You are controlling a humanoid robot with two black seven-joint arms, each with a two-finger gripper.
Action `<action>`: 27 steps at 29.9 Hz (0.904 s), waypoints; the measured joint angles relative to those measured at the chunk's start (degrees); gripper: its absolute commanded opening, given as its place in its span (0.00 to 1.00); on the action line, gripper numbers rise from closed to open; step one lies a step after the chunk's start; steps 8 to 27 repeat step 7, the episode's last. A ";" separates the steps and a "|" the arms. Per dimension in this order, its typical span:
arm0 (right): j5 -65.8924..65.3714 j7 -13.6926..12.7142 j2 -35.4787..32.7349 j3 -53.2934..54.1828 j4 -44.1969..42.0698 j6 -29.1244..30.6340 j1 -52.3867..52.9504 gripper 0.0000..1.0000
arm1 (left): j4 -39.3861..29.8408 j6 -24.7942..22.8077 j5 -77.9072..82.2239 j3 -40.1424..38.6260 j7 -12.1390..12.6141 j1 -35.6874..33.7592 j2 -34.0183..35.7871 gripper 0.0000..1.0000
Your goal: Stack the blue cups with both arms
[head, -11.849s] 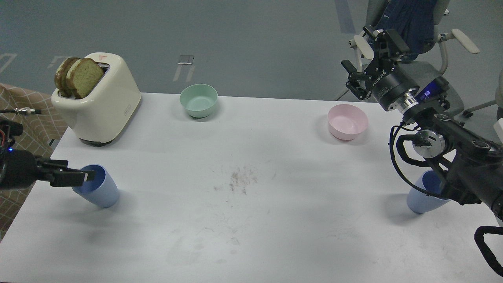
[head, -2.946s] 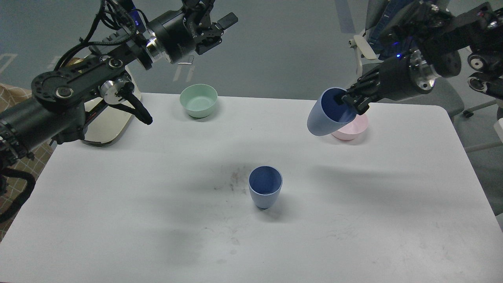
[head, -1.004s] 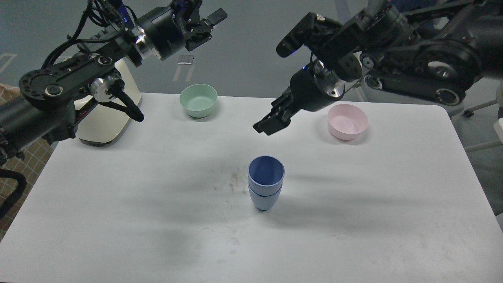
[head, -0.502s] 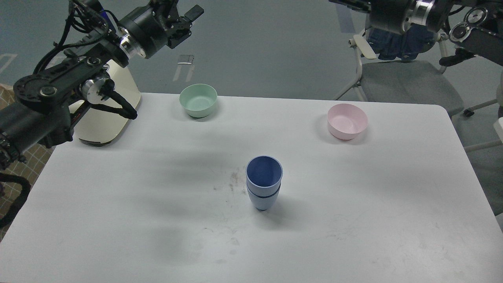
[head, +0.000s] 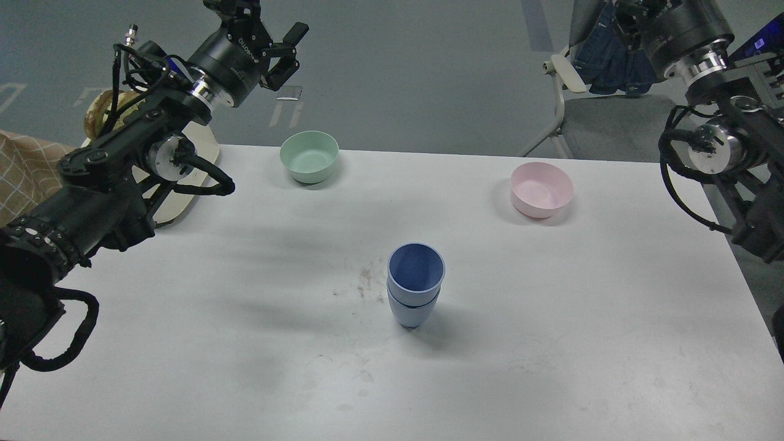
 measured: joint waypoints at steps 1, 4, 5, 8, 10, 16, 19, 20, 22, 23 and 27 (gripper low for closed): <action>0.80 -0.02 0.01 1.03 -0.04 2.24 -0.94 1.00 | 0.00 -0.42 -0.43 -0.70 0.03 0.22 -0.04 0.98; 1.53 0.14 0.27 3.16 -0.07 6.58 -3.22 1.00 | 0.00 -0.74 -2.21 -3.72 0.99 1.20 -0.53 0.98; 1.61 0.34 0.60 3.86 -0.07 7.50 -3.98 1.00 | 0.00 -0.76 -2.68 -4.90 1.15 1.59 -0.93 0.98; 1.65 0.59 1.61 4.89 -0.06 8.39 -5.41 1.00 | -0.05 -0.80 -3.06 -6.57 1.23 2.17 -1.79 0.98; 1.65 0.59 1.61 4.89 -0.06 8.39 -5.41 1.00 | -0.05 -0.80 -3.06 -6.57 1.23 2.17 -1.79 0.98; 1.65 0.59 1.61 4.89 -0.06 8.39 -5.41 1.00 | -0.05 -0.80 -3.06 -6.57 1.23 2.17 -1.79 0.98; 1.65 0.59 1.61 4.89 -0.06 8.39 -5.41 1.00 | -0.05 -0.80 -3.06 -6.57 1.23 2.17 -1.79 0.98; 1.65 0.59 1.61 4.89 -0.06 8.39 -5.41 1.00 | -0.05 -0.80 -3.06 -6.57 1.23 2.17 -1.79 0.98; 1.65 0.59 1.61 4.89 -0.06 8.39 -5.41 1.00 | -0.05 -0.80 -3.06 -6.57 1.23 2.17 -1.79 0.98; 1.65 0.59 1.61 4.89 -0.06 8.39 -5.41 1.00 | -0.05 -0.80 -3.06 -6.57 1.23 2.17 -1.79 0.98; 1.65 0.59 1.61 4.89 -0.06 8.39 -5.41 1.00 | -0.05 -0.80 -3.06 -6.57 1.23 2.17 -1.79 0.98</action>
